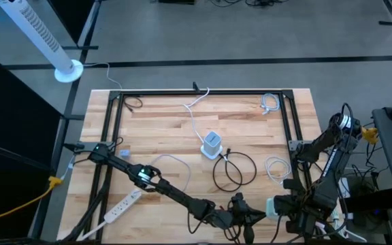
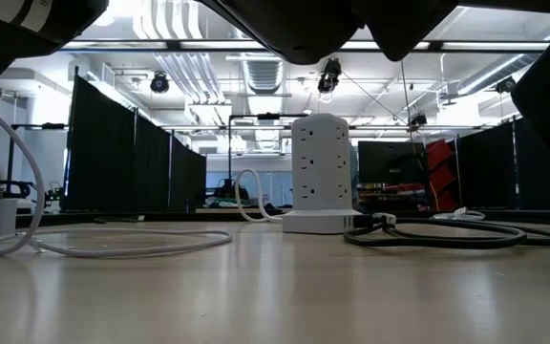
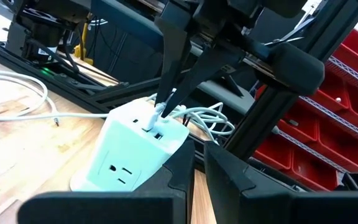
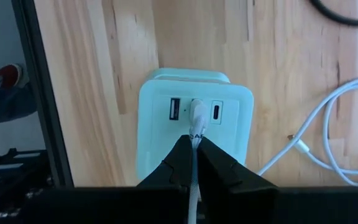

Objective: Plug in charger cables
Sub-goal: Insert the bottom white charger cable into the bottom right white outlet extension, then insert the white charger cable into the bottom right white outlet extension

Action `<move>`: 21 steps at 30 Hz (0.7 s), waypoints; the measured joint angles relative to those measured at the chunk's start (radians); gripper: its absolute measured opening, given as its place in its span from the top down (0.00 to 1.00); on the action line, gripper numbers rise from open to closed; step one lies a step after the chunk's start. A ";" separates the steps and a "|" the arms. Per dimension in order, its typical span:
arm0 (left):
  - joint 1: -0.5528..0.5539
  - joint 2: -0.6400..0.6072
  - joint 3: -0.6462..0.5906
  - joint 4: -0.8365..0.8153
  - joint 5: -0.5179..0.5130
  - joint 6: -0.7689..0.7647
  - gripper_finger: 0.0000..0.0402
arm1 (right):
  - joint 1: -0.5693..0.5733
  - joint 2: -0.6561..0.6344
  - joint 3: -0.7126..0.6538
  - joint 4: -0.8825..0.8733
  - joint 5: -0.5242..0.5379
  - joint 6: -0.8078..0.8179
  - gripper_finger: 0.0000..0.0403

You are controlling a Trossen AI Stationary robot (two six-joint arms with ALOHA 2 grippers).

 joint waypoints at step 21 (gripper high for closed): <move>-0.006 0.000 0.000 -0.005 0.001 0.000 0.94 | -0.001 0.011 0.042 -0.020 0.025 -0.052 0.72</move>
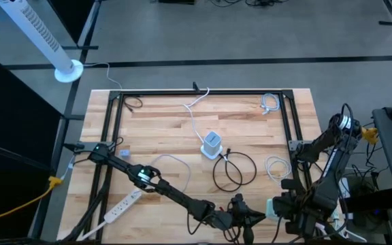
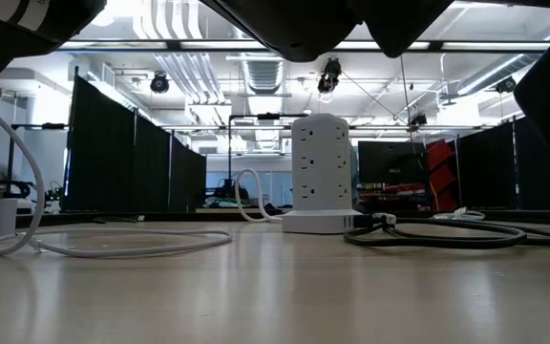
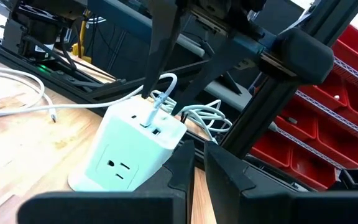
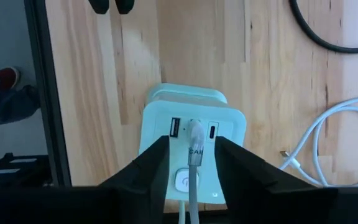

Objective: Plug in charger cables
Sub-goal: Insert the white charger cable into the bottom right white outlet extension

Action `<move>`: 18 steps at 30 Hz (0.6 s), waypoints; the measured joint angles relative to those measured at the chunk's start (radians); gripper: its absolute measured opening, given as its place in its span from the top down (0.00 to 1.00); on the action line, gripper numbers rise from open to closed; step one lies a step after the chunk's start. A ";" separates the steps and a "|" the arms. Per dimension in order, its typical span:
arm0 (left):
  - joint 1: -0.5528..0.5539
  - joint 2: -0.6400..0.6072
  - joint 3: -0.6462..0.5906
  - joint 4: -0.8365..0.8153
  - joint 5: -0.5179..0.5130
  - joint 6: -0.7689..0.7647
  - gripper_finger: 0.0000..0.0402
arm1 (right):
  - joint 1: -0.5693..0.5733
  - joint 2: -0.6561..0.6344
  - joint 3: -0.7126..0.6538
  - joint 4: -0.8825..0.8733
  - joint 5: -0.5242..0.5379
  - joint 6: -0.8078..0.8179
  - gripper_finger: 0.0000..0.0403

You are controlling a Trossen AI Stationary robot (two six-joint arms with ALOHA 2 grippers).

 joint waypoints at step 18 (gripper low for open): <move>-0.001 0.000 0.000 0.001 0.000 -0.006 0.94 | 0.001 0.016 -0.074 0.069 0.022 0.003 0.97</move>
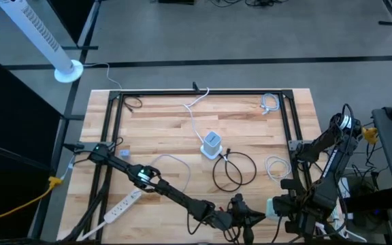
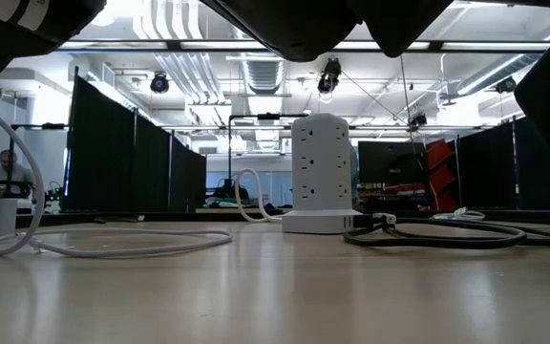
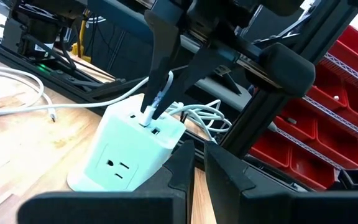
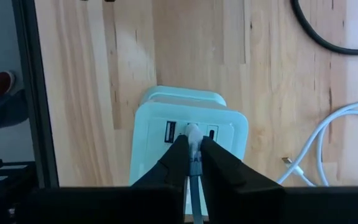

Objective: Plug in charger cables
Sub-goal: Insert the white charger cable into the bottom right white outlet extension

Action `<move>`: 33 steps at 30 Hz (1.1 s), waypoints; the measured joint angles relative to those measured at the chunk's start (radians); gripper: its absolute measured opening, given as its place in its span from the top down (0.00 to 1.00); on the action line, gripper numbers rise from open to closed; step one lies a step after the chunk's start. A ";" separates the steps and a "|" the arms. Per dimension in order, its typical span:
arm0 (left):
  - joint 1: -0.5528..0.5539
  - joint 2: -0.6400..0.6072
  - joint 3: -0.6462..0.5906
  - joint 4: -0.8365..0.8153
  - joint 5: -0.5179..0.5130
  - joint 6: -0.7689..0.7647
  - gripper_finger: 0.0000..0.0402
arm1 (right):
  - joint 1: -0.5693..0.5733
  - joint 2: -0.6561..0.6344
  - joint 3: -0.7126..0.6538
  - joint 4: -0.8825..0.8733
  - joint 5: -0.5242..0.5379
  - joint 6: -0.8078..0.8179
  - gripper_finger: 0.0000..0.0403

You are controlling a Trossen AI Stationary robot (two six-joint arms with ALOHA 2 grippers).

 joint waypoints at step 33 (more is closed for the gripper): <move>-0.016 0.000 0.000 -0.015 0.001 -0.133 0.94 | -0.014 -0.268 0.227 -0.394 0.567 -0.036 0.50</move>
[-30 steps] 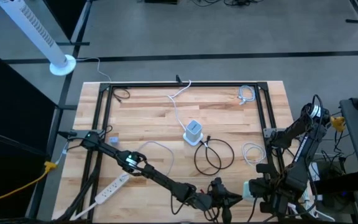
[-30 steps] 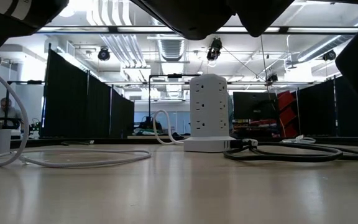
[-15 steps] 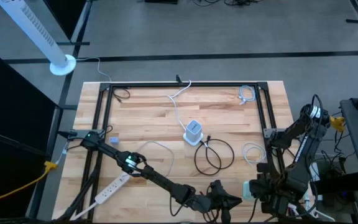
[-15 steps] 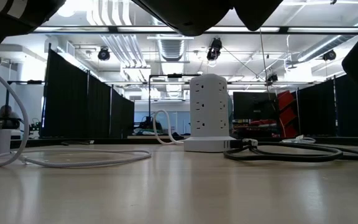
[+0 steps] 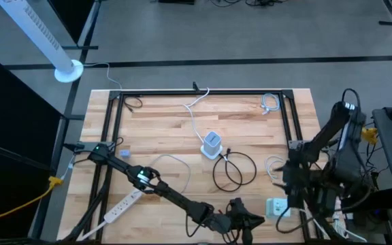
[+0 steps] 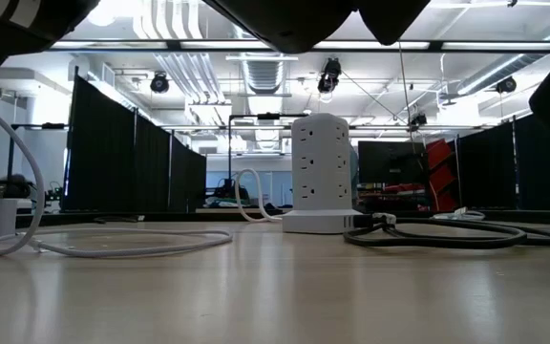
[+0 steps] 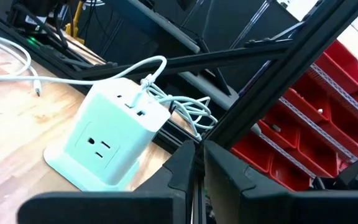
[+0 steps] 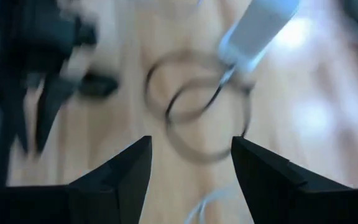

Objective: Plug in charger cables
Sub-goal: Insert the white charger cable into the bottom right white outlet extension

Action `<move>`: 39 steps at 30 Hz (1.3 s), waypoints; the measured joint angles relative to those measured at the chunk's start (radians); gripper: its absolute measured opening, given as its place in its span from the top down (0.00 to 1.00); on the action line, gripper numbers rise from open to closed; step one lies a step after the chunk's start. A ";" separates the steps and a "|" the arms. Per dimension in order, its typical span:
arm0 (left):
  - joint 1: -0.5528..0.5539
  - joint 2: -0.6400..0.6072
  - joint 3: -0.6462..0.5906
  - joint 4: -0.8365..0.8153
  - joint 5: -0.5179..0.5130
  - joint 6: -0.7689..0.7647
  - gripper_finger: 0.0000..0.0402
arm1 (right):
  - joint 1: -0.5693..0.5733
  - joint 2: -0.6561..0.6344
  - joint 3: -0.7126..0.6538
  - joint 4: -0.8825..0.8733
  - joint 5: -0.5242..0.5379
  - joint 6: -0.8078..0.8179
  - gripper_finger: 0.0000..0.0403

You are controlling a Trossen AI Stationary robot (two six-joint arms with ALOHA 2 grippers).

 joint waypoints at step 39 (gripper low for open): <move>0.280 -0.706 -0.698 -0.630 0.085 0.183 0.94 | -0.971 -0.074 -0.175 0.260 0.612 -0.360 0.93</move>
